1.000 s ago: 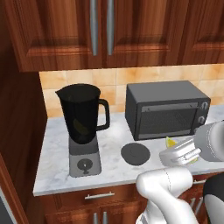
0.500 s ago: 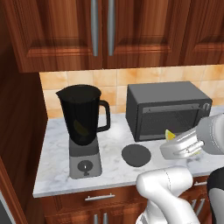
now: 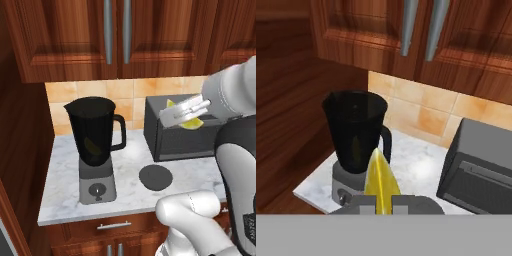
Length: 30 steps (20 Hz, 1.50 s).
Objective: Grab the lemon wedges from the fridge, place them in the blender, close the lid, and turn on the blender to create a marinade.
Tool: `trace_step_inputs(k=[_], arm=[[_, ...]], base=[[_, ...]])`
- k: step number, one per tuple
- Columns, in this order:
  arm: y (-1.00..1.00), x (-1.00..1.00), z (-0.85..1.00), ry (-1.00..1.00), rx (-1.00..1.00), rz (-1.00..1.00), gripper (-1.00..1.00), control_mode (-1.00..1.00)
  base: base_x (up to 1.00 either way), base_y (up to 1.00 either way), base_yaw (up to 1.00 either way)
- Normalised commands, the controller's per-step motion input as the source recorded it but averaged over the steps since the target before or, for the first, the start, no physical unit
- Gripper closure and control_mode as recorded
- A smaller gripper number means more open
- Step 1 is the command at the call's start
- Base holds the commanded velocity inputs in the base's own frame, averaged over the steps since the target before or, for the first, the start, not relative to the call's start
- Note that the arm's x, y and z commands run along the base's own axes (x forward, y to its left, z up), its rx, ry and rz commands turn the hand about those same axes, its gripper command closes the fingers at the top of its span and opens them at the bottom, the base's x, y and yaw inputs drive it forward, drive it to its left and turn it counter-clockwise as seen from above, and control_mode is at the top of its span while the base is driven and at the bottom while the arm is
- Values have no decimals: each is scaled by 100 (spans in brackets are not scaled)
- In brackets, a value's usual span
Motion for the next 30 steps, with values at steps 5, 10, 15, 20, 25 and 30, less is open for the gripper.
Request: trace_step_inputs(k=[5,10,15,20,25,30], arm=[[64,68,17,0,0,1,100,-100],[56,69,-36,-1,0,3,100,-100],[42,78,-32,0,0,1,100,-100],[46,74,-32,0,0,0,100,-100],[52,63,-35,0,0,1,100,-100],[35,70,-17,0,0,1,100,-100]], base=[[0,0,0],[0,0,0],[0,0,0],[0,0,0],[0,0,0],[0,0,0]])
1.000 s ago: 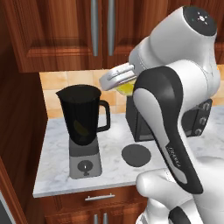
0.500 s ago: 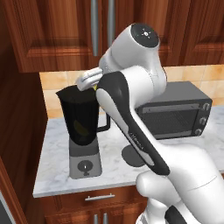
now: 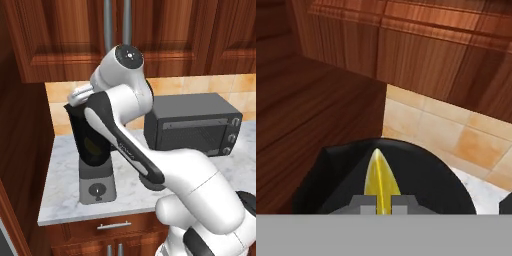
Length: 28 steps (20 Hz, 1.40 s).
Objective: Grab the lemon wedges from the fridge, place them in the blender, close the lid, and turn on the blender to create a marinade.
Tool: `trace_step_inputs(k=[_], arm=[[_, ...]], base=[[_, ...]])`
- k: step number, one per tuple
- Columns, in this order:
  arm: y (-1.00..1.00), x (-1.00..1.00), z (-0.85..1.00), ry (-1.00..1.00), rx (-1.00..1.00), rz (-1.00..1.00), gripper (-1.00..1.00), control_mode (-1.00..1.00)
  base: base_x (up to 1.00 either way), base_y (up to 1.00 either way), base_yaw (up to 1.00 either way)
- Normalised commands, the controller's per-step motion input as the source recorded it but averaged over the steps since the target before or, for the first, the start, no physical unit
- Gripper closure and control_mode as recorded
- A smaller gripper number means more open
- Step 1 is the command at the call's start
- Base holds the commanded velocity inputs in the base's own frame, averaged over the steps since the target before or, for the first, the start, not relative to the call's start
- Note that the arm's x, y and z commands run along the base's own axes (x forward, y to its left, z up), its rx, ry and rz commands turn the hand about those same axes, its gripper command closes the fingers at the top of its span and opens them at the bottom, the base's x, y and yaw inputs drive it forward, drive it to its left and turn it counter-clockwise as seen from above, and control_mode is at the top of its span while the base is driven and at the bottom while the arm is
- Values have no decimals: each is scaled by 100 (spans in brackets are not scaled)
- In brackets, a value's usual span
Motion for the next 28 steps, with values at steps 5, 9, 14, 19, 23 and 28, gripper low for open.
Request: trace_step_inputs(k=[5,9,14,19,23,28], arm=[[11,65,-20,0,0,3,100,-100],[11,45,-31,1,0,4,100,-100],[15,34,-24,3,0,3,100,-100],[16,33,-17,5,0,2,100,-100],[8,15,-19,3,0,2,100,-100],[-6,-8,-27,0,0,0,100,-100]], base=[[0,0,0],[0,0,0],[0,0,0],[0,0,0],[0,0,0],[0,0,0]])
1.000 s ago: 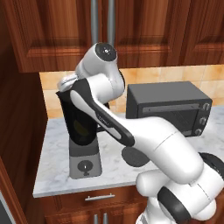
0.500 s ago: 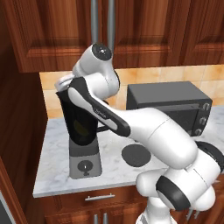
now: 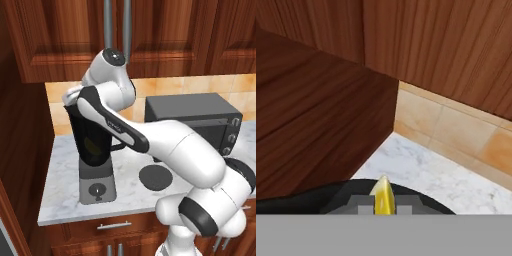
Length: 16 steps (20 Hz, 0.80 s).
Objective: Grab the lemon wedges from the fridge, place them in the blender, close the lid, and turn on the blender to create a marinade.
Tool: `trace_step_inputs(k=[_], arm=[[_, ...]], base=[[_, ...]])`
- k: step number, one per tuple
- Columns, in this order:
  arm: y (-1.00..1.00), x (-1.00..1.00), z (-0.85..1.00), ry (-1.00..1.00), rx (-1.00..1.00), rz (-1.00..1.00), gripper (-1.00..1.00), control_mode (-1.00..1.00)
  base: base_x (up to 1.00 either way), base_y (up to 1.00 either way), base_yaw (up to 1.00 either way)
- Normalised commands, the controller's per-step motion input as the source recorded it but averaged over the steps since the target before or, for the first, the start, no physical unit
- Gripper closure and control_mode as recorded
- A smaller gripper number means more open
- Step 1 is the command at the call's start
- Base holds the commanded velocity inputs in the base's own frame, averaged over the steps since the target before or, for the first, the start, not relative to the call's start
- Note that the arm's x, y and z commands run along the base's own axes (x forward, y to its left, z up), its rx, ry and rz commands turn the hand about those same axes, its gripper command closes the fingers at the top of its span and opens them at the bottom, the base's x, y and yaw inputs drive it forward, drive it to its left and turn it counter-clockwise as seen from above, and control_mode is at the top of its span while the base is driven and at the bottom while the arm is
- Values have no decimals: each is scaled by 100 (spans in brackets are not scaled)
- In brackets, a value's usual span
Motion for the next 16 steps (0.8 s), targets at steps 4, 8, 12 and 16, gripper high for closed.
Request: trace_step_inputs(k=[4,8,12,16], arm=[[-24,-2,-32,0,0,1,100,-100],[-5,0,-30,0,0,1,100,-100],[0,9,-24,0,-1,0,100,-100],[3,0,-17,0,0,0,100,-100]], base=[[0,0,0],[0,0,0],[0,0,0],[0,0,0]])
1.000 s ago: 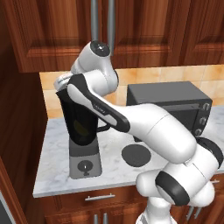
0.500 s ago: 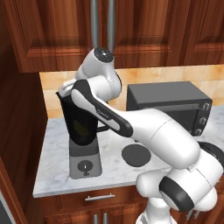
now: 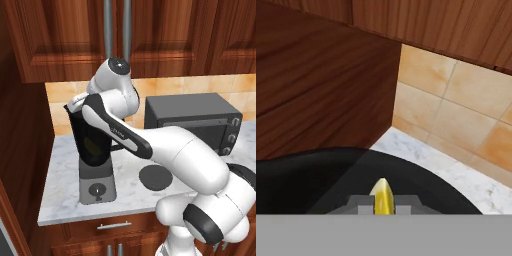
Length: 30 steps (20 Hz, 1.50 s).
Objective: Grab the lemon wedges from the fridge, place them in the blender, close the lid, and turn on the blender to create a marinade.
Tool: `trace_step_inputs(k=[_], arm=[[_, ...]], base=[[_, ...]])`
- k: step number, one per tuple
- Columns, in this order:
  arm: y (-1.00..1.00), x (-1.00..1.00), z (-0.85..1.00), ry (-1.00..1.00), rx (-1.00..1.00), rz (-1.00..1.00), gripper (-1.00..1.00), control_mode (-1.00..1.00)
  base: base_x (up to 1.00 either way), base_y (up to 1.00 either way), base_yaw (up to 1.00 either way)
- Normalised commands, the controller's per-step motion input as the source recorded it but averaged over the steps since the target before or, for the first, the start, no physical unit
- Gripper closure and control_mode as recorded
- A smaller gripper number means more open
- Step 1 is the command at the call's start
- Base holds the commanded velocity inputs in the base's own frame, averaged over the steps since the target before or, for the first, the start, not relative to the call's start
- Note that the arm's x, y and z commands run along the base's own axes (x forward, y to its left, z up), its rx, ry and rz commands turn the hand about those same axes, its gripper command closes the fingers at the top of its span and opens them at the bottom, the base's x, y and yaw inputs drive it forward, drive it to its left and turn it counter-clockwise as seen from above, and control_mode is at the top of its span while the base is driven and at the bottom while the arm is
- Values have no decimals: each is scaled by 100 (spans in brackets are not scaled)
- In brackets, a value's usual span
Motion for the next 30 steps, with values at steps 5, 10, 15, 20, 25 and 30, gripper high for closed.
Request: trace_step_inputs(k=[5,10,15,20,25,30], arm=[[1,-1,-9,0,0,0,-100,-100],[0,-8,0,0,0,0,-100,-100],[-7,-66,6,-6,0,0,-100,-100],[-47,-100,5,-9,6,0,-100,-100],[-73,-100,0,-11,12,-2,-100,-100],[-97,-87,2,-6,12,-10,-100,-100]], base=[[0,0,0],[0,0,0],[0,0,0],[0,0,0],[0,0,0],[0,0,0]])
